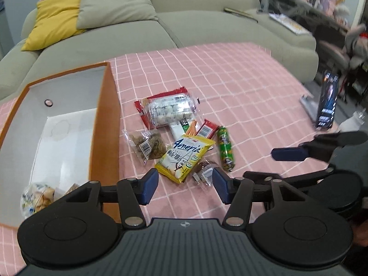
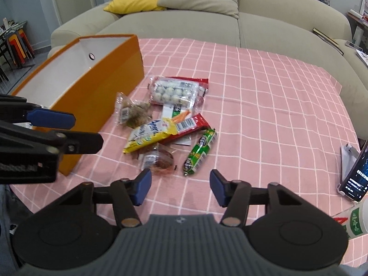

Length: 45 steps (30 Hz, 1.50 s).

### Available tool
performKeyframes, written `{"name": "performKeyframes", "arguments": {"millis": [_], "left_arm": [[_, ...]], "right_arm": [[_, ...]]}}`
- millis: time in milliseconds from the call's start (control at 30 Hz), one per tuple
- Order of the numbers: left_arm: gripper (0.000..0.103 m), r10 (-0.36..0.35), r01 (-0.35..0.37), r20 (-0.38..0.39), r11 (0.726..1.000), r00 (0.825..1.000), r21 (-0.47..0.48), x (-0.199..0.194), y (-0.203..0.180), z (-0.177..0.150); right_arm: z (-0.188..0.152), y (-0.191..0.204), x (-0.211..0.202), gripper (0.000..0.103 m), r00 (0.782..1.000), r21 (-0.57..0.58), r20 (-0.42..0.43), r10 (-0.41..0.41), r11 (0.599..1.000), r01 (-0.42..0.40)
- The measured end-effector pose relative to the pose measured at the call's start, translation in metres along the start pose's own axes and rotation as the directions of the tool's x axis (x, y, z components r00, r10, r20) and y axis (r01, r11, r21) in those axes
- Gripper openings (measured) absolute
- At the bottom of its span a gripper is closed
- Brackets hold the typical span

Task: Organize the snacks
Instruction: 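Lift both tools out of the box and move back over the snacks, then grasp the yellow wafer pack with the left tool while the right tool grasps the green sausage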

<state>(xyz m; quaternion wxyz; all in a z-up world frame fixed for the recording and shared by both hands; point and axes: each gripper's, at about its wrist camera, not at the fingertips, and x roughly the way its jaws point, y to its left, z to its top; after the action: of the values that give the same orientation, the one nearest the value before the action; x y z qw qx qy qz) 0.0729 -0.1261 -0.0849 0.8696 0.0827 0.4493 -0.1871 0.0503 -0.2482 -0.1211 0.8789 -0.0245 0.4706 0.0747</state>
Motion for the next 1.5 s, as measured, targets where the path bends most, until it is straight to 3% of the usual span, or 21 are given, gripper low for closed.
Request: {"name": "performKeyframes", "arguments": {"millis": [333,533,767,967,1167,1500], "left_arm": [[0.063,-0.028,0.028,-0.036,0.999,0.999,0.019,0.046,-0.006,0.015],[0.063,-0.060,0.065,-0.124,0.997,0.991,0.040,0.079,-0.009,0.024],[0.064,-0.003,0.014,-0.156,0.997,0.988,0.070,0.100,-0.012,0.028],[0.049,0.040,-0.029,-0.152,0.997,0.988,0.071,0.092,-0.001,0.038],[0.032,0.059,-0.045,-0.179,0.996,0.982,0.082,0.093,0.010,0.038],[0.030,0.058,-0.046,-0.199,0.997,0.978,0.066,0.102,0.016,0.036]], "right_arm": [[0.010,-0.023,0.031,0.039,0.999,0.069,-0.047,-0.001,0.998,0.004],[0.010,-0.038,0.047,0.037,0.996,0.086,-0.084,0.003,0.996,0.004],[0.012,-0.046,0.053,0.037,0.995,0.108,-0.094,0.035,0.994,-0.025],[0.024,-0.041,0.059,0.037,0.995,0.130,-0.073,0.065,0.990,-0.055],[0.032,-0.042,0.080,0.037,0.990,0.197,-0.117,0.084,0.979,-0.060],[0.038,-0.040,0.103,0.034,0.983,0.247,-0.167,0.075,0.968,-0.032]]}}
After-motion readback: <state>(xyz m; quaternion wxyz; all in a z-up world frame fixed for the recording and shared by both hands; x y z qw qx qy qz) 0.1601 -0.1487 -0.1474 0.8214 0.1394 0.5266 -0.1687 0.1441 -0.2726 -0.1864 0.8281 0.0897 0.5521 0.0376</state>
